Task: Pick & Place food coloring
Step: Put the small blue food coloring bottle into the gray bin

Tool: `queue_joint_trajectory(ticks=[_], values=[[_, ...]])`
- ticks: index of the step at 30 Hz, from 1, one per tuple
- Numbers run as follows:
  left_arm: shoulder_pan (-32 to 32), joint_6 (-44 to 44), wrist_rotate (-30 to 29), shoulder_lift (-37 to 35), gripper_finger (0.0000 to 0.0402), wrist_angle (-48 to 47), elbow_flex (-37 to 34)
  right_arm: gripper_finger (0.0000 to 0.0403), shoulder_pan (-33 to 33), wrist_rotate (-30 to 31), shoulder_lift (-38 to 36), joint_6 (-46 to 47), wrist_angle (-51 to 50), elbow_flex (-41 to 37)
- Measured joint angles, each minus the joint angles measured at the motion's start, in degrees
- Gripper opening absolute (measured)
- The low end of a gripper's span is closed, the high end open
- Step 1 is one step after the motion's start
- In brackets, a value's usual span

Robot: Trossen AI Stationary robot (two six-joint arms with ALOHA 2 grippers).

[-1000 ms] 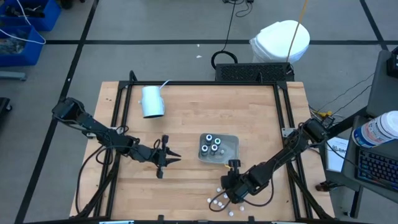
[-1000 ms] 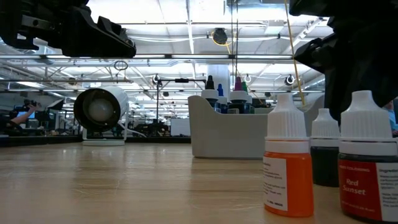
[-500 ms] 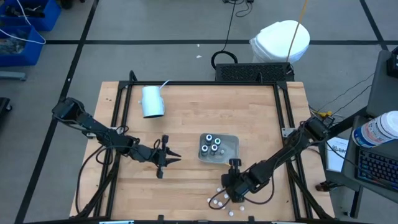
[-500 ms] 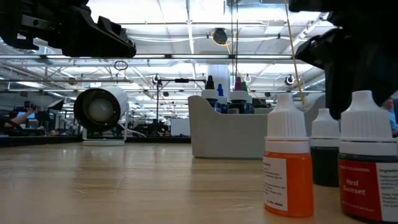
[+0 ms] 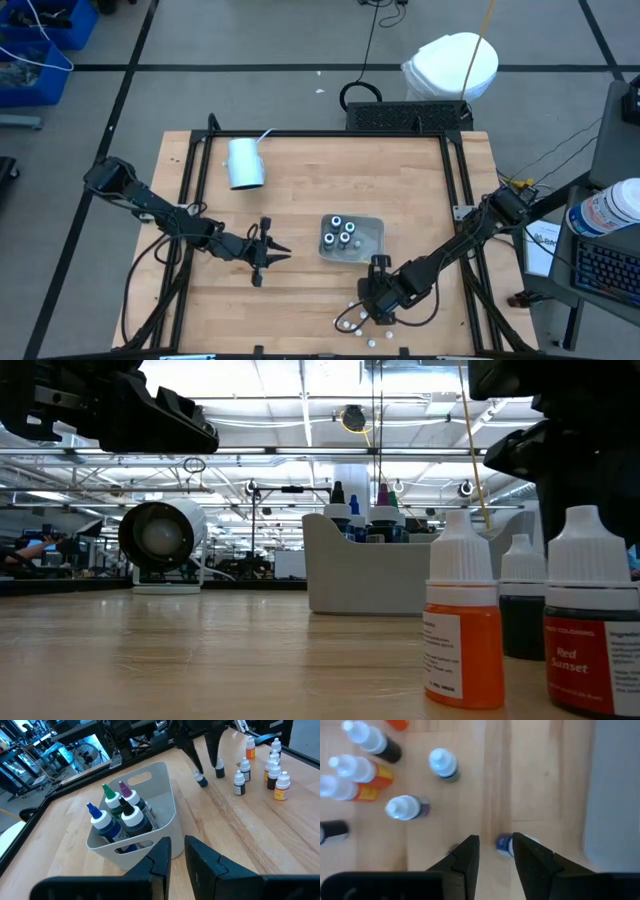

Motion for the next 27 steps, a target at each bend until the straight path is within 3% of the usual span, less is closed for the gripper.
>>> queue_joint_trajectory(ticks=[14, 23, 27], values=[[0.0, -0.1, 0.0, 0.0, 0.0063, -0.1, 0.0, 0.0113, 0.8, -0.2, 0.0, 0.8, 2.7, 0.0], [0.0, -0.2, 0.0, 0.0, 0.0063, -0.1, 0.0, 0.0127, 1.2, -7.3, -2.2, 2.5, 2.2, 0.0], [0.0, -0.2, 0.0, 0.0, 0.0063, -0.1, 0.0, 0.0140, 1.5, -7.6, -2.3, 4.6, 2.0, 0.0]])
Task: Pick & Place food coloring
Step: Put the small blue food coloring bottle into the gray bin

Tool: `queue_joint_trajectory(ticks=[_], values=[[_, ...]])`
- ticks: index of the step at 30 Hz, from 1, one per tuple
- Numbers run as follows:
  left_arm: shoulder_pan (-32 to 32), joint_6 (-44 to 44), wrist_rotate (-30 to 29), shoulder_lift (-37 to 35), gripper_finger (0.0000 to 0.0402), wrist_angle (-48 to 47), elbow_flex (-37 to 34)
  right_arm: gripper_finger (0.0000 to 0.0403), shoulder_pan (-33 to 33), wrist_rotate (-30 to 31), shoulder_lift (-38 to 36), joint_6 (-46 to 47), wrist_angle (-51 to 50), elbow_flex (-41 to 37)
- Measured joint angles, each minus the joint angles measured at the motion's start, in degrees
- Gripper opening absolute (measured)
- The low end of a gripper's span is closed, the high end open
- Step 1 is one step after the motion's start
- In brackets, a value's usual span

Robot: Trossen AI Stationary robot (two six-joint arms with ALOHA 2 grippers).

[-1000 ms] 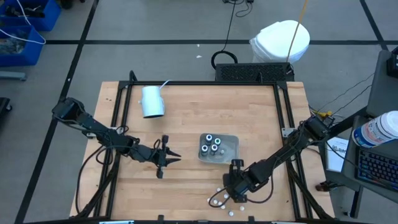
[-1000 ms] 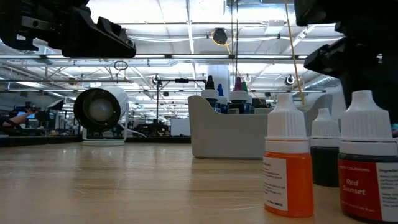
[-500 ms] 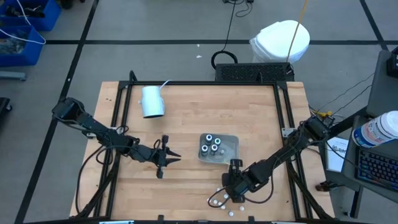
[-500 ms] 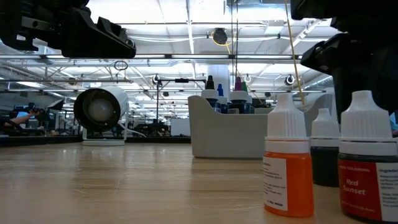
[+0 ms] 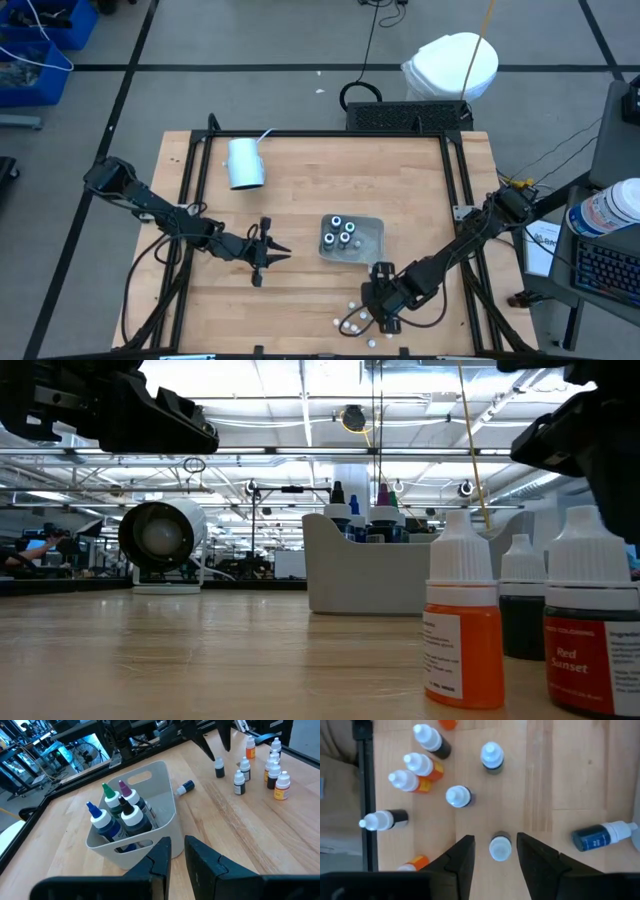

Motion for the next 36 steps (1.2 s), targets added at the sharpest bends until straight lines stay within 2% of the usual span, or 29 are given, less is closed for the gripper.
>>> queue_joint_trajectory(ticks=[10, 15, 30, 36], values=[[0.0, -0.2, 0.0, 0.0, 0.0063, 0.0, 0.0, 0.0159, 3.0, 3.6, 0.0, 1.0, -0.5, 0.0], [0.0, -0.2, 0.0, 0.0, 0.0063, 0.0, 0.0, 0.0160, 3.5, 7.8, 0.0, 1.0, 0.0, 0.0], [0.0, 0.1, 0.0, 0.0, 0.0063, 0.0, 0.0, 0.0160, 3.5, 7.7, 2.7, 0.8, -0.7, 0.0], [0.0, 0.1, 0.0, 0.0, 0.0063, 0.0, 0.0, 0.0156, 3.5, 7.6, 2.7, 0.8, 4.0, -2.3]])
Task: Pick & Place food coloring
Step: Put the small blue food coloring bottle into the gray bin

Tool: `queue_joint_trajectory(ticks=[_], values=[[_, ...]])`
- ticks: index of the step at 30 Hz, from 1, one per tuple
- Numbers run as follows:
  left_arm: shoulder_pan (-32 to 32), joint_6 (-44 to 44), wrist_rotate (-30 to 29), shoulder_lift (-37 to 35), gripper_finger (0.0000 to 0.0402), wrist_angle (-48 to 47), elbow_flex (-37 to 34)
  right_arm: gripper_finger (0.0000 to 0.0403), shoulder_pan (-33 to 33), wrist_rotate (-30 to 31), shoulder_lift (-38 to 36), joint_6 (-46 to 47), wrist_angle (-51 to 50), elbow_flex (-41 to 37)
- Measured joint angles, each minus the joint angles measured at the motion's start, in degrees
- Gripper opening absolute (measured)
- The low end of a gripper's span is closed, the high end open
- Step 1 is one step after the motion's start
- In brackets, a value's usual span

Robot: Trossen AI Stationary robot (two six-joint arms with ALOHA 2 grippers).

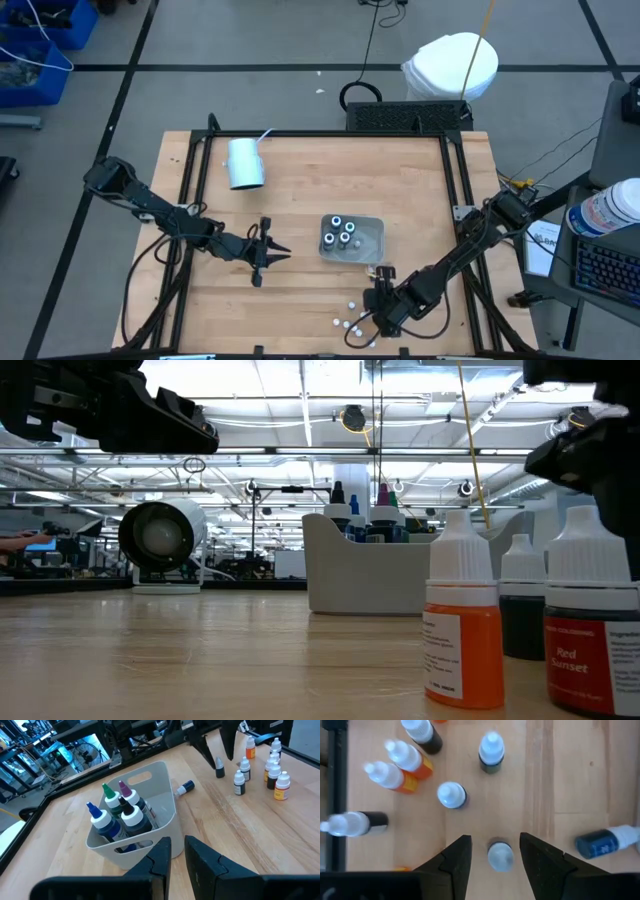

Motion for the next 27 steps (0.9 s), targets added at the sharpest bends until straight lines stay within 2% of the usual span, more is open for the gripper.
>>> queue_joint_trajectory(ticks=[7, 27], values=[[0.0, 0.0, 0.0, 0.0, 0.0063, 0.0, 0.0, 0.0156, 0.0, -1.5, 0.0, 1.5, 0.6, -2.9], [0.0, 0.0, 0.0, 0.0, 0.0063, 0.0, 0.0, 0.0153, -0.1, -1.6, -0.2, 1.6, 3.1, -2.9]])
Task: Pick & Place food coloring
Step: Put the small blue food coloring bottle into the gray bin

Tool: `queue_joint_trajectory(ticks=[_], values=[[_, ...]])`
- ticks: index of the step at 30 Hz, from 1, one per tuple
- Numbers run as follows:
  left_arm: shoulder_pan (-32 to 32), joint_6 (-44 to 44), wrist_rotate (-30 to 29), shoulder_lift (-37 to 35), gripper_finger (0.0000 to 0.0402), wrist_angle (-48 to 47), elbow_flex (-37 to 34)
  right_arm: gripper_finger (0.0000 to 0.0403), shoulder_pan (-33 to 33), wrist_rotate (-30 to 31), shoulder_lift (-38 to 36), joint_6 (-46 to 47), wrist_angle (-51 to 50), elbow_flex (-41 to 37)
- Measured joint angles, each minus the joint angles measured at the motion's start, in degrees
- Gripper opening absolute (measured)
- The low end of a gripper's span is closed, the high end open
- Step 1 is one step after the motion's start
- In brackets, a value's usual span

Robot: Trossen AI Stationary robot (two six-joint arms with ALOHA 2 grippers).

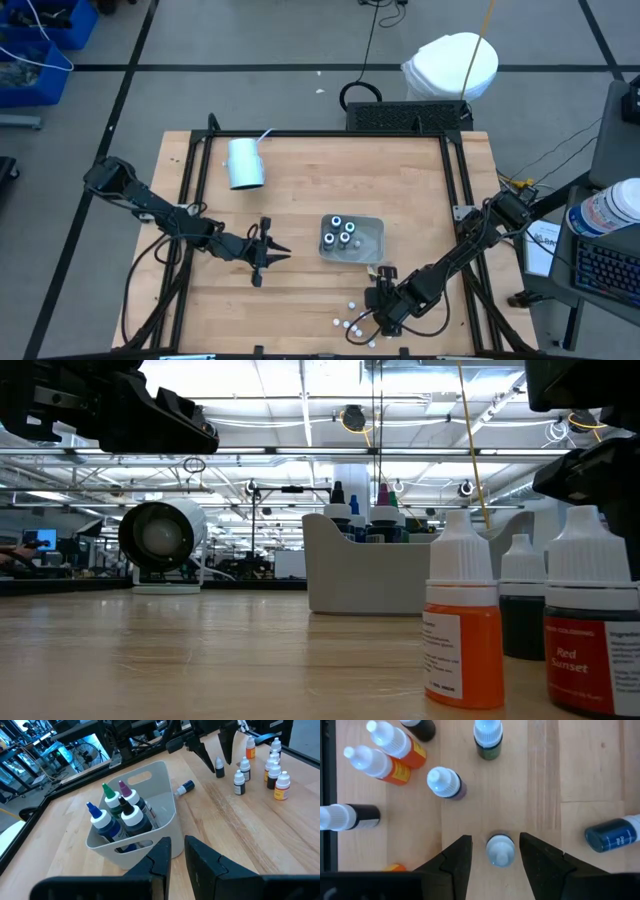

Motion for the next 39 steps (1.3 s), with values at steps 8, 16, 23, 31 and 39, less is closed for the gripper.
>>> queue_joint_trajectory(ticks=[8, 16, 23, 31, 39], values=[[0.0, 0.0, 0.0, 0.0, 0.0063, 0.0, 0.0, 0.0076, 0.0, -3.4, 0.0, 1.4, -0.9, 0.0], [0.0, -0.1, 0.0, 0.0, 0.0063, 0.0, 0.0, 0.0051, -1.2, -7.3, -3.0, -0.5, -2.2, 2.5], [0.0, -0.3, 0.0, 0.0, 0.0063, -0.1, 0.0, 0.0054, -4.9, 0.4, -9.2, -8.7, -15.9, 12.0], [0.0, -0.3, 0.0, 0.0, 0.0063, -0.3, 0.0, 0.0054, -15.0, 14.4, -15.6, -13.5, -31.9, 14.3], [0.0, 0.0, 0.0, 0.0, 0.0063, -1.9, 0.0, 0.0054, -24.4, 7.2, -15.5, -17.4, -23.5, 5.7]])
